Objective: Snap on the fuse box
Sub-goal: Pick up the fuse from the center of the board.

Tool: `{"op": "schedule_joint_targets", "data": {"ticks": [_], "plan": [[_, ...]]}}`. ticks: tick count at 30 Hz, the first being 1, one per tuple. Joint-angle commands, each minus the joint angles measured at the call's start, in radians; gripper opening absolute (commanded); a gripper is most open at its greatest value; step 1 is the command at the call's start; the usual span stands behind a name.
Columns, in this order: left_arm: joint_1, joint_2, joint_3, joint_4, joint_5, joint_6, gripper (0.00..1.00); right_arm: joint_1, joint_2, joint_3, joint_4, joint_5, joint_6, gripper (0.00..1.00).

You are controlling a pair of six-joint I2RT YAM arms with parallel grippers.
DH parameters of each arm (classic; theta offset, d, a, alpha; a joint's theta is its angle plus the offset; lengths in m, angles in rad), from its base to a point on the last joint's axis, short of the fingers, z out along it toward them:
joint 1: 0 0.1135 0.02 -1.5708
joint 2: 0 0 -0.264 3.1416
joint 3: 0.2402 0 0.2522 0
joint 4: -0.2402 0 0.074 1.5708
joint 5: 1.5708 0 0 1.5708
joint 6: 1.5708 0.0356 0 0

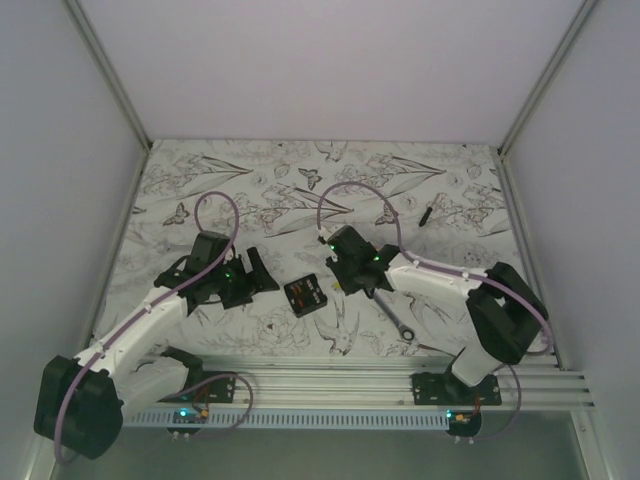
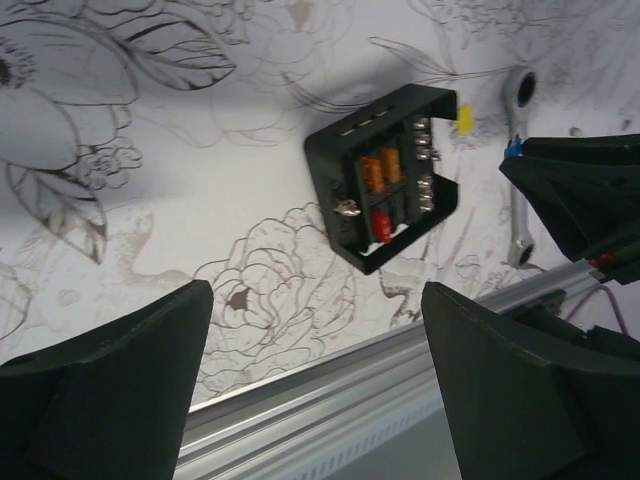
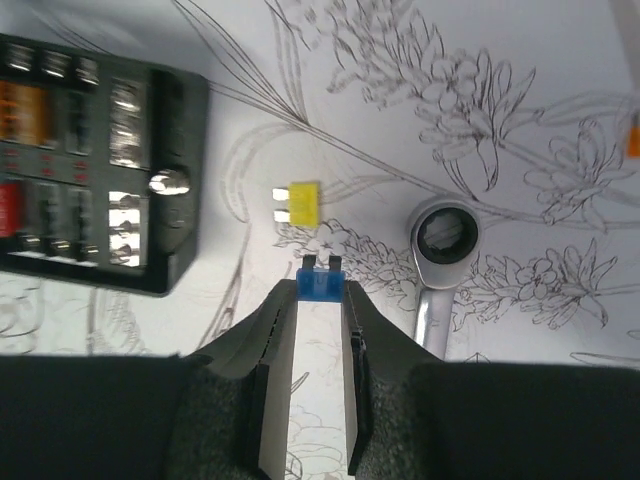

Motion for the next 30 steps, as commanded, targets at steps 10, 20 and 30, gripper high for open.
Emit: {"op": "schedule_joint_targets", "data": {"ticks": [10,20,30], "plan": [[-0.024,0.010,0.023,0.247,0.168,-0.166,0.74,0.009,-0.172,-0.009,0.279,-0.292,-0.092,0.26],[-0.077,0.044,0.090,0.283,0.111,-0.192,0.54,0.026,-0.166,-0.010,0.380,-0.414,-0.109,0.27],[-0.115,0.100,0.127,0.298,0.101,-0.193,0.31,0.044,-0.163,-0.017,0.416,-0.440,-0.106,0.27]]}}
